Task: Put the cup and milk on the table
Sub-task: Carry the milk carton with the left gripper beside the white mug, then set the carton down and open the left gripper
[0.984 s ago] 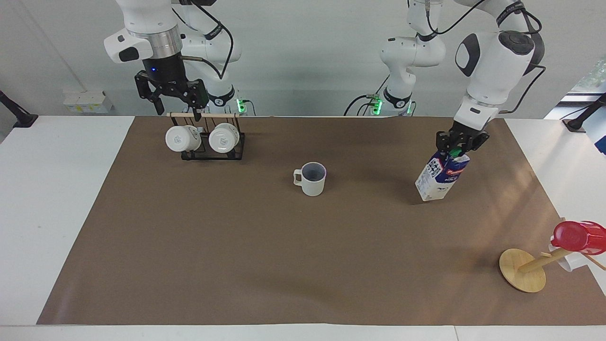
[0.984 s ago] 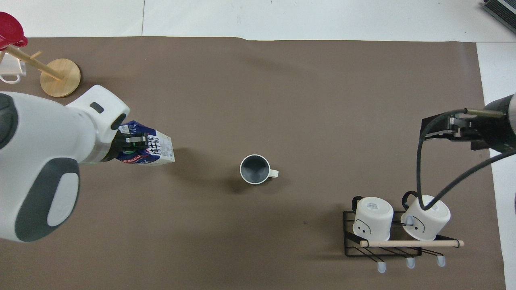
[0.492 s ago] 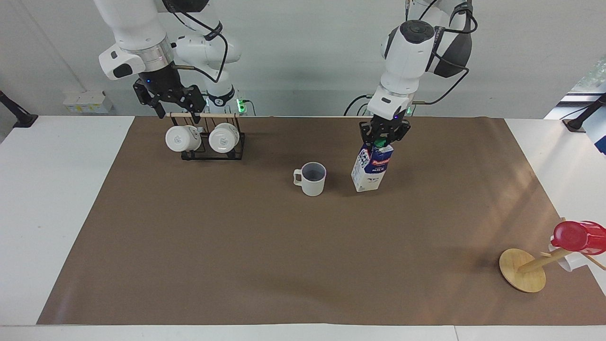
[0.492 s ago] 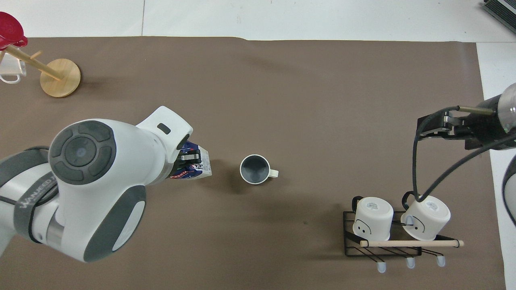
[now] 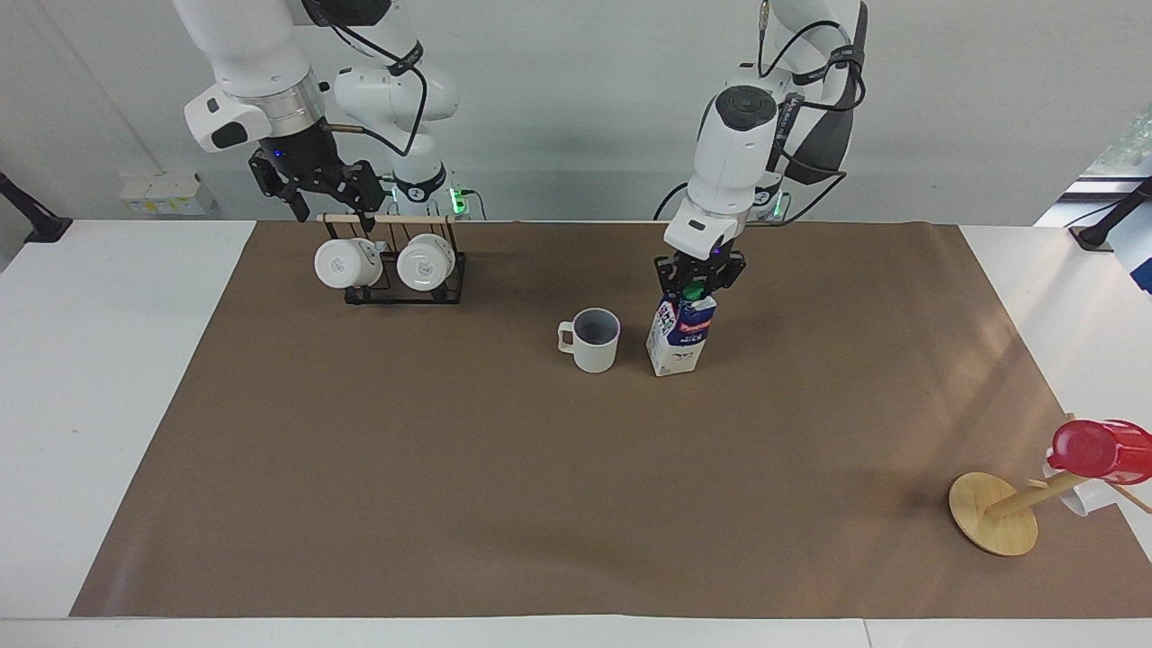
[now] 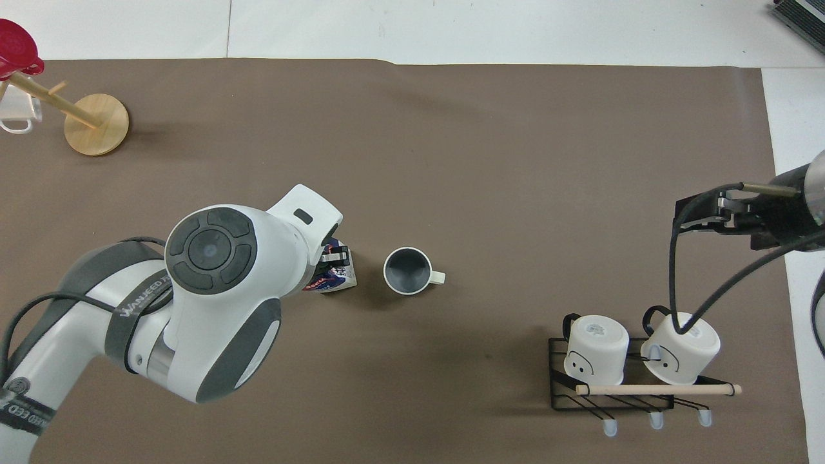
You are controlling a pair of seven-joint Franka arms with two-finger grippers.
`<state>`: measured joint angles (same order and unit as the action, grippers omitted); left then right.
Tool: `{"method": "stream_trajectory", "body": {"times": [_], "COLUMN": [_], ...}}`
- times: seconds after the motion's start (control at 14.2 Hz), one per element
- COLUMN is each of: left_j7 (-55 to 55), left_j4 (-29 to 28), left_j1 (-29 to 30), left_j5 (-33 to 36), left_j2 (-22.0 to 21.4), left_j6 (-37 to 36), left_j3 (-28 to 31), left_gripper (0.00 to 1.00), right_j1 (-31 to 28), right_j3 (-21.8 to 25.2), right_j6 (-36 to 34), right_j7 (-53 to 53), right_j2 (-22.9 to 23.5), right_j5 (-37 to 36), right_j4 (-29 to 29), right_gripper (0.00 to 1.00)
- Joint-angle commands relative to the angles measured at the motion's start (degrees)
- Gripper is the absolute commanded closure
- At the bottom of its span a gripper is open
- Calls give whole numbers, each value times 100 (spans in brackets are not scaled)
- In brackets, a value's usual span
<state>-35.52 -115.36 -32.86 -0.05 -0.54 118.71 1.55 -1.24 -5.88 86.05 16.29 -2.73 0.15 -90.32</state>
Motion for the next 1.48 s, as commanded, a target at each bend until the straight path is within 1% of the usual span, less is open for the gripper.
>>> {"method": "stream_trajectory", "body": {"times": [0.0,0.07,0.14,0.35,0.42,0.7,1.05,1.26,1.41], "left_j7": [-95,-113,-87,-86,-52,158,1659,2530,3066], "left_j4": [-83,-83,-75,-5,48,847,1489,1525,1525], "left_j1": [-142,-142,-142,-177,-177,-11,972,1553,1913], "left_j5": [-13,-13,-13,-13,-13,-13,-4,-4,-4], "left_j2": [-78,-69,-78,-87,-148,-227,-315,-490,-535], "left_j6": [91,91,47,-58,-207,-1217,-2044,-2325,-2475], "left_j3": [118,109,118,109,118,197,206,206,206], "left_gripper": [46,22,0,0,0,0,0,0,0], "right_j1": [-104,-104,-104,-104,-104,-104,-104,-104,-104], "right_j3": [-27,-27,-27,-27,-27,-27,-27,-27,-27], "right_j6": [140,140,140,140,140,140,140,140,140], "right_j7": [-170,-170,-170,-161,-161,-161,-161,-161,-161], "right_j2": [-140,-140,-131,-131,-140,-131,-131,-140,-140], "right_j5": [170,179,179,179,179,179,179,179,179], "right_j4": [-188,-188,-188,-188,-188,-188,-188,-188,-179], "right_gripper": [0,0,0,0,0,0,0,0,0]}}
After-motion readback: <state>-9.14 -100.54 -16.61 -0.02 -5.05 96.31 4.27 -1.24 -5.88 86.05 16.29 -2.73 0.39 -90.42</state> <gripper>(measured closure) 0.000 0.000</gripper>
